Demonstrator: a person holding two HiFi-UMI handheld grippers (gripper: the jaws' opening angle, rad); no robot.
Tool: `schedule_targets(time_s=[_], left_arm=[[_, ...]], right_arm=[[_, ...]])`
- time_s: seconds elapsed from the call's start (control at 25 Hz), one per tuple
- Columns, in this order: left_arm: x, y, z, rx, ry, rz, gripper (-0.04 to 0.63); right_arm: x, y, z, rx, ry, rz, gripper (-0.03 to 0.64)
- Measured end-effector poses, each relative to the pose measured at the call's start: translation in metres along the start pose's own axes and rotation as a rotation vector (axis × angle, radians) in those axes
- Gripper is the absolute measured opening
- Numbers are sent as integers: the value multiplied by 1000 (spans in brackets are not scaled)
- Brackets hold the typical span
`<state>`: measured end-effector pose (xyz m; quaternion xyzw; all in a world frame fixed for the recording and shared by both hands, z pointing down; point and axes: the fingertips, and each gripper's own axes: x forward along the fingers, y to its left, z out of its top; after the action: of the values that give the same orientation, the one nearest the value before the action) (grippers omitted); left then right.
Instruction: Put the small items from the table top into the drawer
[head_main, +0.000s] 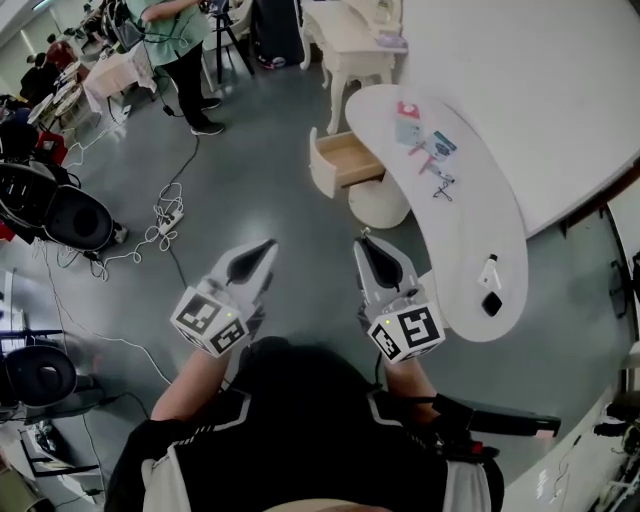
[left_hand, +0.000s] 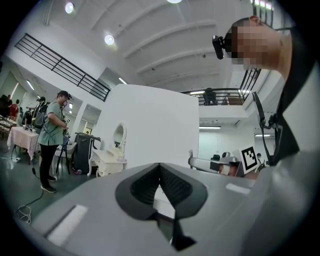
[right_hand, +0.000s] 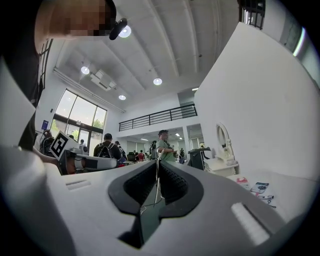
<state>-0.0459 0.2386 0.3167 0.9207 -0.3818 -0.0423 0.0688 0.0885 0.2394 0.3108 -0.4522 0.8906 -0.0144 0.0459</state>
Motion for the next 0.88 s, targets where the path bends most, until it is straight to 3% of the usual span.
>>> schedule_targets(time_s=[0.32,0.6,0.88], left_arm=[[23,22,2,21,11,17,0],[50,67,5,60,10,-12,0],[74,118,17,24,-16,-31,0]], right_arm=[[34,-16,-4,0,16,23,25],[78,-34,-6,8,3,-28,25],[128,-51,0,4,8,-66,25]])
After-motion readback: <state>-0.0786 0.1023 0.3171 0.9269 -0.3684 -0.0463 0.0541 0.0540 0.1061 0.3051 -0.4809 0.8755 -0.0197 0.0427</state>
